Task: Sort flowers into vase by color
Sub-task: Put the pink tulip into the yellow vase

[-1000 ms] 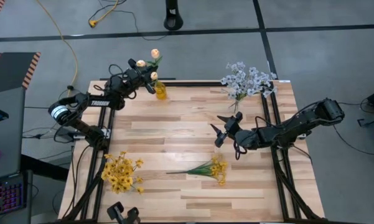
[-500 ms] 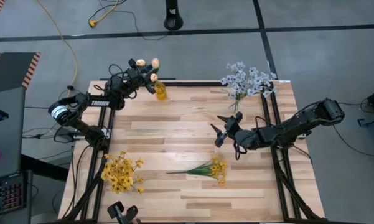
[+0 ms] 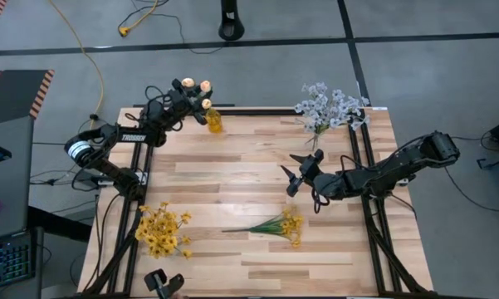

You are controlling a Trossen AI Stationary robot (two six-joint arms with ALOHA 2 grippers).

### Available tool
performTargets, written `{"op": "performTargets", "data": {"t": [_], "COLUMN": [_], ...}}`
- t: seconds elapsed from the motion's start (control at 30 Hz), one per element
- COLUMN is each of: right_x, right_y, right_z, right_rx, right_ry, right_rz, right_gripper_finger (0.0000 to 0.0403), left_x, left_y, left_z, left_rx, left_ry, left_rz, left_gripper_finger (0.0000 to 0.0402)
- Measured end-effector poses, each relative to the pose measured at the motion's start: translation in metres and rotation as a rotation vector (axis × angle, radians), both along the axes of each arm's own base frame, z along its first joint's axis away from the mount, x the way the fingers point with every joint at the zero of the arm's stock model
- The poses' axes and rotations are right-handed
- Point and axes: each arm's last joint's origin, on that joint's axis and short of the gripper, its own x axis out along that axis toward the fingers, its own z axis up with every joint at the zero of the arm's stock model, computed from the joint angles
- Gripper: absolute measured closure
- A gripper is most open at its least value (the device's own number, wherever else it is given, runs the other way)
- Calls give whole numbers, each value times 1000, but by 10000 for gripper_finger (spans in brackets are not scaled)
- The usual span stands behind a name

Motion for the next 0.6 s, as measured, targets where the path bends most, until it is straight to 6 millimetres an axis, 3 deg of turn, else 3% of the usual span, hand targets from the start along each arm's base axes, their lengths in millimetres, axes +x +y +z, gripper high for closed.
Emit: {"op": "performTargets", "data": {"t": [0.37, 0.6], "right_x": [0, 0], "right_y": [0, 0], "right_z": [0, 0], "right_rx": [0, 0], "right_ry": [0, 0], "right_rz": [0, 0], "right_gripper_finger": [137, 137], "left_x": [-11, -28], "left_y": [-14, -34], "left_z": [16, 36], "left_rx": [-94, -123], "left_ry": [123, 176], "left_rz": [-8, -3], "left_gripper_finger": [191, 180]}}
